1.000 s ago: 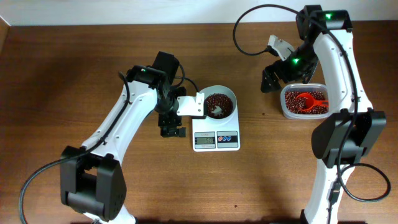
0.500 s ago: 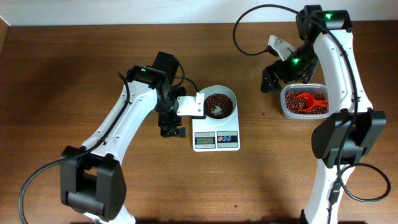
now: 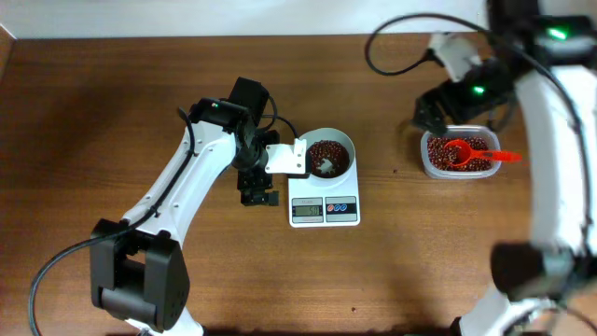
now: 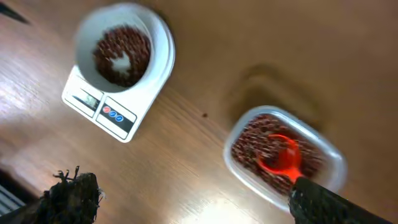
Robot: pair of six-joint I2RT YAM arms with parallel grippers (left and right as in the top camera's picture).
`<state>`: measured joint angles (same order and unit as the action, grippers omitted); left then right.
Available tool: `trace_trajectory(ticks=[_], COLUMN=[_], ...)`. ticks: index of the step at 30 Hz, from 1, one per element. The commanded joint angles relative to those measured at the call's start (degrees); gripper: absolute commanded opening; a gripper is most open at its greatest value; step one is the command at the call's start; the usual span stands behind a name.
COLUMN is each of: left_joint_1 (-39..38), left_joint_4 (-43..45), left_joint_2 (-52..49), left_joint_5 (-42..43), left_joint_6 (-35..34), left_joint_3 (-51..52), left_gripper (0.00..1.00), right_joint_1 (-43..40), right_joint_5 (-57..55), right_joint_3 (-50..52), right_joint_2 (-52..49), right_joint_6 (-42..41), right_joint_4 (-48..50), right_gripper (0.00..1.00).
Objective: Scoop item into bowl and weigh 50g on scale
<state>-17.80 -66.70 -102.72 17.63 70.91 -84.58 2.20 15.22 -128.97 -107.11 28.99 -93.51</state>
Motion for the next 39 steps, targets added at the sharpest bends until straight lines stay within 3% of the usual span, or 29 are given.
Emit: trace_trajectory(ticks=[1, 7, 11, 16, 19, 30, 35, 39], left_joint_1=[0.3, 0.3, 0.3, 0.3, 0.3, 0.3, 0.3, 0.3], left_joint_4=[-0.2, -0.2, -0.2, -0.1, -0.2, -0.2, -0.1, -0.2], left_joint_2=[-0.5, -0.5, -0.5, -0.5, -0.5, -0.5, -0.5, -0.5], left_joint_5=[1.0, 1.0, 1.0, 1.0, 1.0, 1.0, 1.0, 1.0], left_joint_6=[0.7, 0.7, 0.7, 0.7, 0.7, 0.7, 0.7, 0.7], left_joint_3=[0.4, 0.4, 0.4, 0.4, 0.4, 0.4, 0.4, 0.4], left_gripper=[0.98, 0.99, 0.99, 0.98, 0.99, 0.99, 0.99, 0.99], right_joint_1=[0.4, 0.4, 0.4, 0.4, 0.4, 0.4, 0.3, 0.4], right_joint_5=[-5.0, -5.6, 2.9, 3.5, 3.9, 10.8, 11.2, 11.4], right_joint_3=[-0.7, -0.7, -0.7, 3.5, 16.4, 77.7, 92.7, 98.9], right_joint_2=[9.7, 24.5, 35.4, 46.8, 56.0, 89.0, 101.7, 106.9], right_joint_6=[0.6, 0.6, 0.6, 0.6, 0.6, 0.6, 0.6, 0.6], right_joint_4=[-0.8, -0.8, 1.4, 6.3, 12.6, 60.8, 73.4, 78.2], right_gripper=[0.99, 0.99, 0.99, 0.99, 0.99, 0.99, 0.99, 0.99])
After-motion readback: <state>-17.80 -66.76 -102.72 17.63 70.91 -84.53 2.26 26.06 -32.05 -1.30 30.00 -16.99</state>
